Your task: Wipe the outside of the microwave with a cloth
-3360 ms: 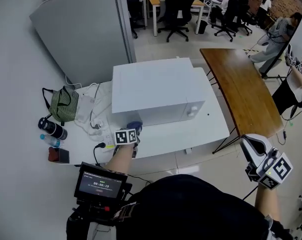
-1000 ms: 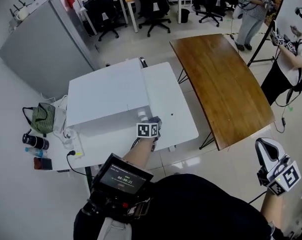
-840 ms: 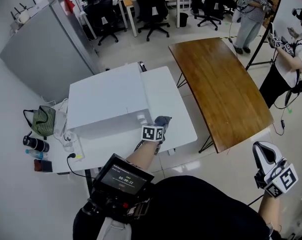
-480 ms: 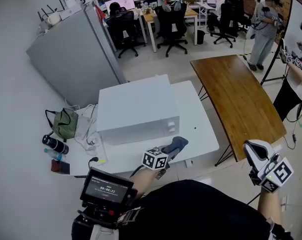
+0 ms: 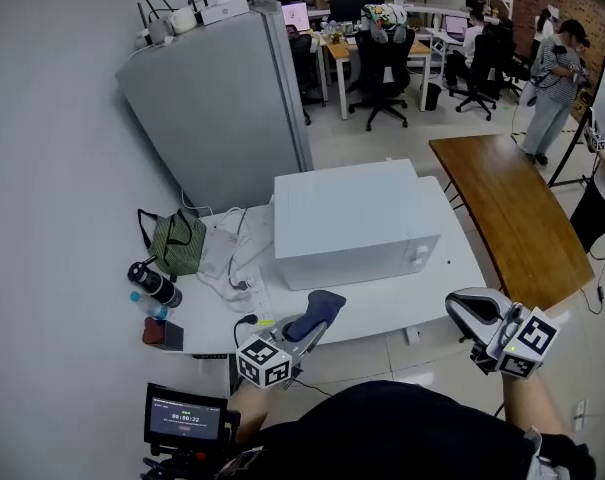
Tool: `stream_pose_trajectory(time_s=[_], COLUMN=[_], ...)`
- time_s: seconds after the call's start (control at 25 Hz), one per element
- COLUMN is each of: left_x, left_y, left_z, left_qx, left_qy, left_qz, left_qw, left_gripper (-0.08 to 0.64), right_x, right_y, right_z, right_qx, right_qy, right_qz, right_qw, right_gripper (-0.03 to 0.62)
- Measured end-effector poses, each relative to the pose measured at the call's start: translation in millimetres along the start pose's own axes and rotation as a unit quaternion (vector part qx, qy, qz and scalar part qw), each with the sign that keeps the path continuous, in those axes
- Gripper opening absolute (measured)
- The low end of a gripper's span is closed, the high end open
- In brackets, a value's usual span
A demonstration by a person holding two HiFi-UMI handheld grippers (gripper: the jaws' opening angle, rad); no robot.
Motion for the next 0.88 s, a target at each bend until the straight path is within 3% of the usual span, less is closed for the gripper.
stream_pose_trajectory(time_s=[0.12,0.32,0.56,0.72,0.88], left_x=[-22,-19,24,57,69], left_y=[-2,-1,-7,-17,-25], left_z=[16,77,183,255,311], left_qx=[0.021,0.027,0.047,0.012,-0.004], left_qy=[-0.014,-0.037,-0.041,-0.033,-0.027], left_qz=[0.005,0.037,0.058,0.076,0.087], left_qw=[0.9997,0.9983,0.9964,0.9965,0.9959], left_gripper=[0.057,0.057,0.057,0.057,0.057], right_x=[11,-21,-136,-225,-282], right_y=[5,31,6,-26,-38], right_z=[-26,-48,-46,-31,-30], right_qx=[-0.005,-0.004,-0.02,-0.023,0.018], right_qy=[0.017,0.036,0.049,0.05,0.066], right_qz=[-0.006,0.033,0.027,0.029,0.036], right_qw=[1.0,0.999,0.998,0.998,0.997], right_gripper=[0.005,0.005,0.005,0.005,0.005])
Point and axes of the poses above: the fingertips, and each gripper's own axes: x forward along the fingers, z to its right, y out of its top, the point moved 2 cm from there along -x, backward along the fingers, and after that the axes turned 7 degrees about -y, right-handed, at the moved point
